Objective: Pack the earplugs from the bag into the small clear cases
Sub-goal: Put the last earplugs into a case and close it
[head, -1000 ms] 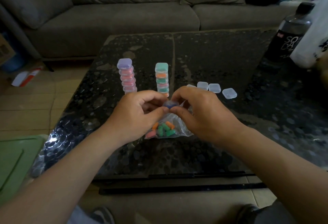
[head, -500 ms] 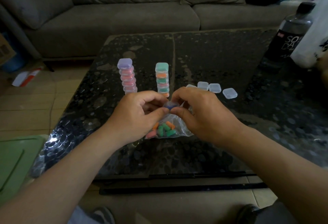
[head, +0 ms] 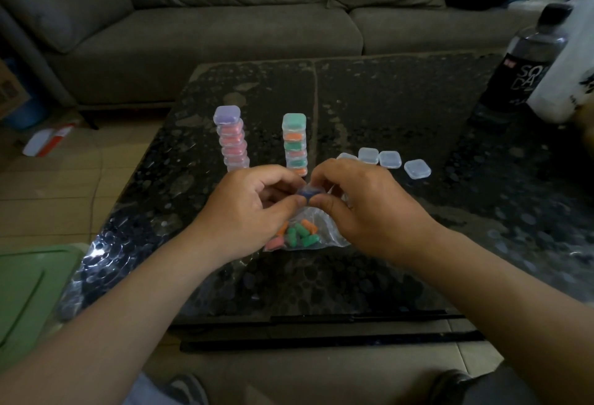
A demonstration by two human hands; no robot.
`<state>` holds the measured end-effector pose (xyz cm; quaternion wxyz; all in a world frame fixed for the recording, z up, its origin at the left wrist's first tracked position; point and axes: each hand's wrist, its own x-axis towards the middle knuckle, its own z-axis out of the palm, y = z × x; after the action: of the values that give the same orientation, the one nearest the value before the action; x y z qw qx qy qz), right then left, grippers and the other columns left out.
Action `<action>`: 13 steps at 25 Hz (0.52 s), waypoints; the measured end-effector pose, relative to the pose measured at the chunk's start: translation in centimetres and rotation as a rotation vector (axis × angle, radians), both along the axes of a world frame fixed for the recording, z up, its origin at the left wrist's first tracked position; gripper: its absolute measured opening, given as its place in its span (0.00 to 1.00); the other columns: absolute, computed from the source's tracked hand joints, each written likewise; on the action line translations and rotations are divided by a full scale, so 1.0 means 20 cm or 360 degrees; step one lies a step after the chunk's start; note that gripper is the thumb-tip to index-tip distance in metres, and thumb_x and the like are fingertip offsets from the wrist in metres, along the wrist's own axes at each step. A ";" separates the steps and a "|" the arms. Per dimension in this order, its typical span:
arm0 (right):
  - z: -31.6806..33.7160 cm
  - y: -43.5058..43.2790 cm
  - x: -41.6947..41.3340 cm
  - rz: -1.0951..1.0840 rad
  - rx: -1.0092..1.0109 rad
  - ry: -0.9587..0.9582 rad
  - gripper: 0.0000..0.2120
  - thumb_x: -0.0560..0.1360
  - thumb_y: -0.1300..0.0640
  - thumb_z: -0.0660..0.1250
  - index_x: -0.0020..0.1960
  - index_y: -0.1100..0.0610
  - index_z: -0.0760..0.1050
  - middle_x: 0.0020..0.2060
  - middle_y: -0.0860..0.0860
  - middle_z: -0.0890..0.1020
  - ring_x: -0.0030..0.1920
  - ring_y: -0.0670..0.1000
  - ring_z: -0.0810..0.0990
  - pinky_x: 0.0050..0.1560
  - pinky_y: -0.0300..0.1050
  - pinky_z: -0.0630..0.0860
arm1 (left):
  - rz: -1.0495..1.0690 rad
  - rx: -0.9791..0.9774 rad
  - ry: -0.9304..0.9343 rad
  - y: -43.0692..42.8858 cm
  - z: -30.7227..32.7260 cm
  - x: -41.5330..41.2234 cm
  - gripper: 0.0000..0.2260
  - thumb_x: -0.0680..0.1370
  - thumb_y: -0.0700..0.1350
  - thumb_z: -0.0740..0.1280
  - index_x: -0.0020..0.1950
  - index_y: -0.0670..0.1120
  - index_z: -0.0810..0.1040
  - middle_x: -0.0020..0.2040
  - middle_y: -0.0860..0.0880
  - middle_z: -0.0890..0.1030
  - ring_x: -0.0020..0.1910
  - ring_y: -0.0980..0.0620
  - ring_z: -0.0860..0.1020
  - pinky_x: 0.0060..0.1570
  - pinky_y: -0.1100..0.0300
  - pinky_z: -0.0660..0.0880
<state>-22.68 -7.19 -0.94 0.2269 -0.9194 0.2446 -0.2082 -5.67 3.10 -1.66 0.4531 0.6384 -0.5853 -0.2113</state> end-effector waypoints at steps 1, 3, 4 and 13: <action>0.00 0.00 0.00 0.0002 0.0000 0.0004 0.05 0.78 0.51 0.68 0.53 0.50 0.77 0.46 0.45 0.78 0.46 0.46 0.78 0.47 0.53 0.80 | 0.0003 -0.0001 0.0005 0.00 0.00 0.00 0.09 0.77 0.34 0.74 0.50 0.49 0.85 0.45 0.52 0.87 0.45 0.56 0.86 0.49 0.58 0.83; 0.00 0.00 0.00 -0.0001 -0.0005 0.0008 0.05 0.78 0.51 0.68 0.53 0.50 0.76 0.46 0.45 0.78 0.46 0.46 0.77 0.47 0.53 0.80 | 0.0009 0.0011 0.0023 0.00 0.00 0.00 0.11 0.77 0.34 0.74 0.50 0.51 0.85 0.45 0.53 0.87 0.46 0.56 0.86 0.49 0.59 0.83; 0.00 0.00 0.00 -0.0016 -0.0016 -0.0002 0.05 0.78 0.51 0.68 0.54 0.50 0.76 0.46 0.45 0.78 0.46 0.46 0.77 0.46 0.52 0.80 | 0.0020 0.0017 0.0038 0.00 0.00 -0.01 0.12 0.77 0.35 0.74 0.50 0.53 0.84 0.46 0.54 0.87 0.46 0.57 0.86 0.49 0.59 0.83; 0.01 0.01 0.07 -0.0416 -0.0187 -0.0275 0.07 0.79 0.54 0.68 0.57 0.51 0.76 0.45 0.48 0.80 0.43 0.48 0.78 0.43 0.50 0.80 | 0.0192 -0.0179 0.0274 -0.01 0.04 -0.05 0.18 0.77 0.32 0.72 0.62 0.51 0.79 0.56 0.52 0.85 0.55 0.58 0.85 0.57 0.60 0.81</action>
<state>-21.36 -6.97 -0.65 0.1640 -0.8701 0.3290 -0.3283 -6.71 2.94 -0.94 0.5488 0.6255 -0.5156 -0.2043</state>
